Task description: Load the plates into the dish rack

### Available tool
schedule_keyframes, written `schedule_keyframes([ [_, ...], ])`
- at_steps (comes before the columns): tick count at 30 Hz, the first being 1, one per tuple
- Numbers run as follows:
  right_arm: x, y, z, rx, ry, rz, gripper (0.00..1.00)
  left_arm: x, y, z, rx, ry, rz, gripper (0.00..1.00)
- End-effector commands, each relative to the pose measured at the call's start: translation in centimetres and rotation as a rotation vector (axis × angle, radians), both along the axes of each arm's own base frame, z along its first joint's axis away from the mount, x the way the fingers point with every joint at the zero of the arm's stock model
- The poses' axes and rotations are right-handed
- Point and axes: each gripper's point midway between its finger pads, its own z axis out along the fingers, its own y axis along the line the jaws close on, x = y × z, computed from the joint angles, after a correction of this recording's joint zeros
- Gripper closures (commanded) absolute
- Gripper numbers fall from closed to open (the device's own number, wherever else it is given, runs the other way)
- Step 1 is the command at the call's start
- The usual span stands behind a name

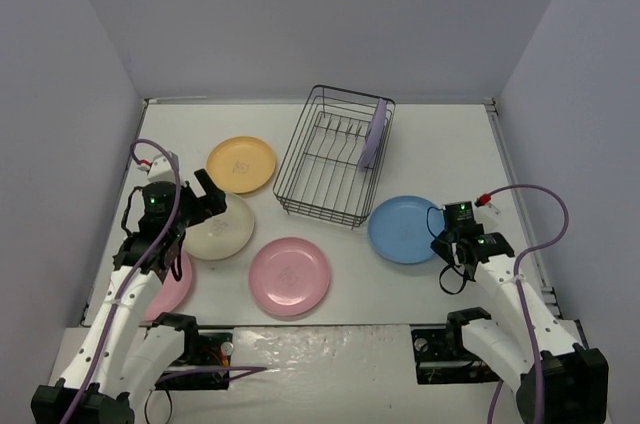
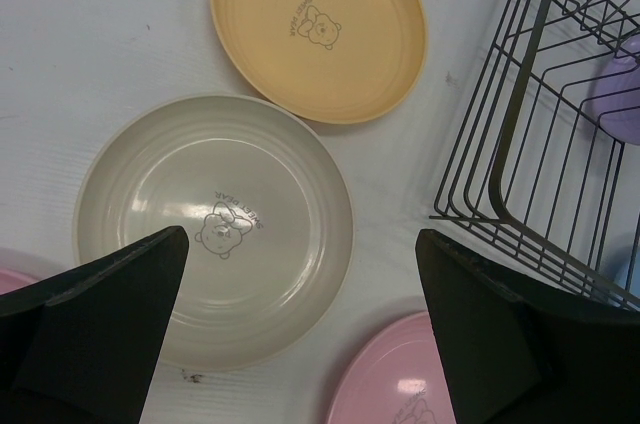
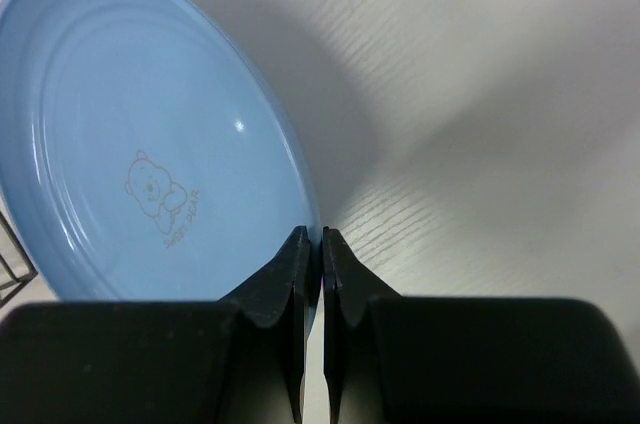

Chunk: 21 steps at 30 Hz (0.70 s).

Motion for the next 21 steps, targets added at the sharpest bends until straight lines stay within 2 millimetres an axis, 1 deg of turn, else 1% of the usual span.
schedule_keyframes([
  [1,2.1,-3.5,6.9,-0.178,-0.139,-0.085,1.00,0.7,0.3,3.0,0.003,-0.097,0.011,0.03],
  [4,3.0,-5.5,11.9,-0.271,-0.255,-0.150,1.00,0.9,0.3,3.2,0.001,-0.105,0.013,0.03],
  [6,4.3,-5.7,16.3,-0.291,-0.366,-0.155,1.00,1.1,0.3,3.2,0.003,-0.102,0.011,0.03],
  [9,5.7,-6.8,22.1,-0.365,-0.496,-0.205,1.00,1.5,0.2,3.5,0.002,-0.107,0.011,0.03],
  [10,6.3,-6.8,23.4,-0.391,-0.523,-0.180,1.00,1.7,0.2,3.8,0.002,-0.115,0.012,0.03],
  [11,7.5,-6.3,25.4,-0.385,-0.588,-0.164,1.00,1.9,0.2,3.8,0.004,-0.114,0.011,0.03],
  [13,9.8,-4.8,29.0,-0.396,-0.646,-0.083,1.00,2.2,0.2,4.1,0.008,-0.121,0.013,0.03],
  [15,12.5,-2.7,32.1,-0.452,-0.658,-0.006,1.00,2.7,0.6,4.2,0.019,-0.124,0.031,0.03],
  [16,13.3,-1.5,33.6,-0.509,-0.660,0.006,1.00,2.9,0.6,4.3,0.022,-0.124,0.033,0.03],
  [18,15.6,1.7,37.3,-0.634,-0.650,0.010,1.00,3.1,0.8,4.3,0.034,-0.117,0.038,0.03],
  [19,16.2,3.4,38.7,-0.712,-0.622,0.016,1.00,3.1,0.9,4.2,0.042,-0.110,0.042,0.03],
  [20,16.2,4.9,39.4,-0.774,-0.593,0.039,1.00,3.2,1.1,4.1,0.048,-0.104,0.045,0.03],
  [21,16.4,5.7,39.7,-0.829,-0.559,0.066,1.00,3.2,1.2,4.0,0.051,-0.101,0.053,0.03],
])
